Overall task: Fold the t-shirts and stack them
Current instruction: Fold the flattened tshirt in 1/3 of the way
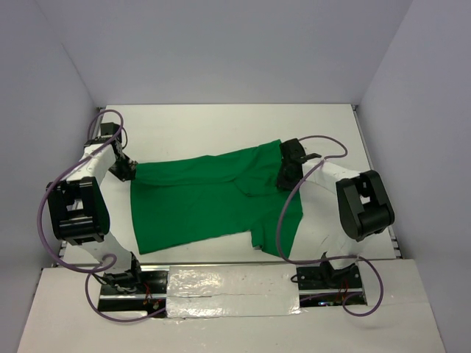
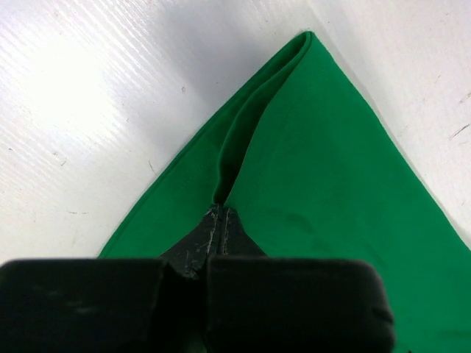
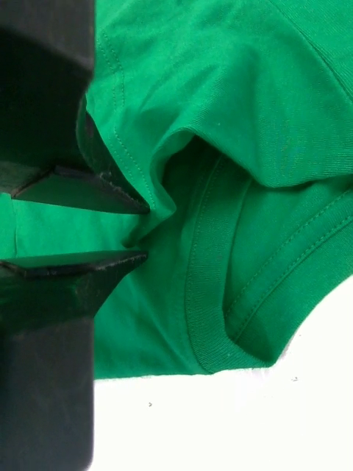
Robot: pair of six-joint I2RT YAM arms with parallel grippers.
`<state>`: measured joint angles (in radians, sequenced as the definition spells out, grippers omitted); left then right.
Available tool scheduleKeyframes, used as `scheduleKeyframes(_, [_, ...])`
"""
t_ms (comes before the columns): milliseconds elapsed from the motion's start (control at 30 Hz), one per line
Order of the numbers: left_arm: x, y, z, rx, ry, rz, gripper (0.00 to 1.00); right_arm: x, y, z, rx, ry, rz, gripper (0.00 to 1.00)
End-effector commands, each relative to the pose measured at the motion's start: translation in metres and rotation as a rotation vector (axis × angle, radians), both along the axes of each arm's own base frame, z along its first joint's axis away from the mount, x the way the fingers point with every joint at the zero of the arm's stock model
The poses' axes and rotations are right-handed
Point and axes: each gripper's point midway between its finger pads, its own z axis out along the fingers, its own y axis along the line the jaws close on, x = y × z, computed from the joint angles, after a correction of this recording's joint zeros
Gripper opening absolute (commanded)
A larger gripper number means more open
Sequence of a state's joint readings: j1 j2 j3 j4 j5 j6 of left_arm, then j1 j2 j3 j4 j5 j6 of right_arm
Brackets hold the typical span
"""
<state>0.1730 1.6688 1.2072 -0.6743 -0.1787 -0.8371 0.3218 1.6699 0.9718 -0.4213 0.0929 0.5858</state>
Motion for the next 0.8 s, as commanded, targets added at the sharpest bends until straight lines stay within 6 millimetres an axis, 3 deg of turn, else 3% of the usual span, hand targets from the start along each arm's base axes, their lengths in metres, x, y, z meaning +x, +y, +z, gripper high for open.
scheduleKeyframes(0, [0.004, 0.001, 0.012, 0.008, -0.025, -0.014, 0.0, 0.007, -0.001, 0.0, 0.0, -0.027, -0.005, 0.32])
scheduleKeyframes(100, [0.004, 0.001, 0.013, 0.009, -0.026, -0.017, 0.0, 0.008, -0.002, 0.006, -0.001, -0.042, -0.008, 0.19])
scheduleKeyframes(133, [0.004, 0.001, 0.013, 0.011, -0.026, -0.016, 0.0, 0.008, -0.003, 0.007, -0.004, -0.044, -0.012, 0.09])
scheduleKeyframes(233, [0.002, 0.002, 0.012, 0.012, -0.019, -0.015, 0.0, 0.009, -0.006, 0.018, -0.02, -0.065, -0.018, 0.0])
scheduleKeyframes(633, [0.008, 0.006, 0.033, 0.036, -0.043, -0.014, 0.0, -0.002, -0.019, 0.083, -0.047, -0.183, 0.005, 0.0])
scheduleKeyframes(767, [0.008, 0.008, 0.04, 0.047, -0.048, -0.016, 0.0, -0.011, -0.017, 0.093, -0.05, -0.188, 0.046, 0.0])
